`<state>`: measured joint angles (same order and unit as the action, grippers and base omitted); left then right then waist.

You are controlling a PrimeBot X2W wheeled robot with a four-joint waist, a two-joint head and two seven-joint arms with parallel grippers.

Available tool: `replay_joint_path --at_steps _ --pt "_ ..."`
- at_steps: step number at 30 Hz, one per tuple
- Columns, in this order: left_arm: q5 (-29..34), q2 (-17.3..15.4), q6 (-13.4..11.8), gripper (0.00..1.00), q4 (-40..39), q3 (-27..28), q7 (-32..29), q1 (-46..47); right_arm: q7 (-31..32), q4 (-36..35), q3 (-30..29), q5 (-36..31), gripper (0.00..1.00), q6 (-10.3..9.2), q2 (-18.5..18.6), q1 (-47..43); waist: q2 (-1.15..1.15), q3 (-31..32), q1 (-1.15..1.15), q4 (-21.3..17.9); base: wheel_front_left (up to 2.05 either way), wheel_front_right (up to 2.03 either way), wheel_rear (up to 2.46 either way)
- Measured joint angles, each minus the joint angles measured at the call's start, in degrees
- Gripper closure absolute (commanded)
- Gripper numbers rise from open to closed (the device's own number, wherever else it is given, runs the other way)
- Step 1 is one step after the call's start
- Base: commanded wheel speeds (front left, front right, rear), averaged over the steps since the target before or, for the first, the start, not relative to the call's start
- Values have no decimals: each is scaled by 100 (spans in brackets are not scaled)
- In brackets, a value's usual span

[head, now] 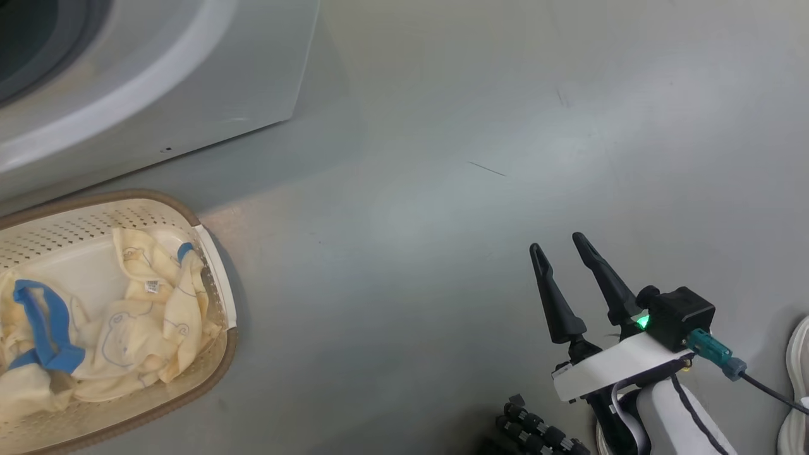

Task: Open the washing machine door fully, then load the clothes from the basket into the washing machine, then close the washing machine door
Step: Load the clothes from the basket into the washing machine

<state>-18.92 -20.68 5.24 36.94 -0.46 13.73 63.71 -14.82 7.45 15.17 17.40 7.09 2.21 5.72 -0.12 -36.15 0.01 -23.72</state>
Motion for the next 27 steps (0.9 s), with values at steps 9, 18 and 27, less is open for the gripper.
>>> replay_joint_path --at_steps 9,18,27 --pt "-21 -5 24 100 -137 96 99 729 0 -116 -53 244 0 0 -1 213 0 -253 0 -1 0 0 0" --pt "127 48 5 100 394 86 99 688 0 -69 -43 244 0 0 -1 279 0 -267 0 41 0 0 0" --pt "183 264 -186 62 1169 20 99 352 0 69 -41 243 0 0 0 284 0 -29 0 168 0 0 0"
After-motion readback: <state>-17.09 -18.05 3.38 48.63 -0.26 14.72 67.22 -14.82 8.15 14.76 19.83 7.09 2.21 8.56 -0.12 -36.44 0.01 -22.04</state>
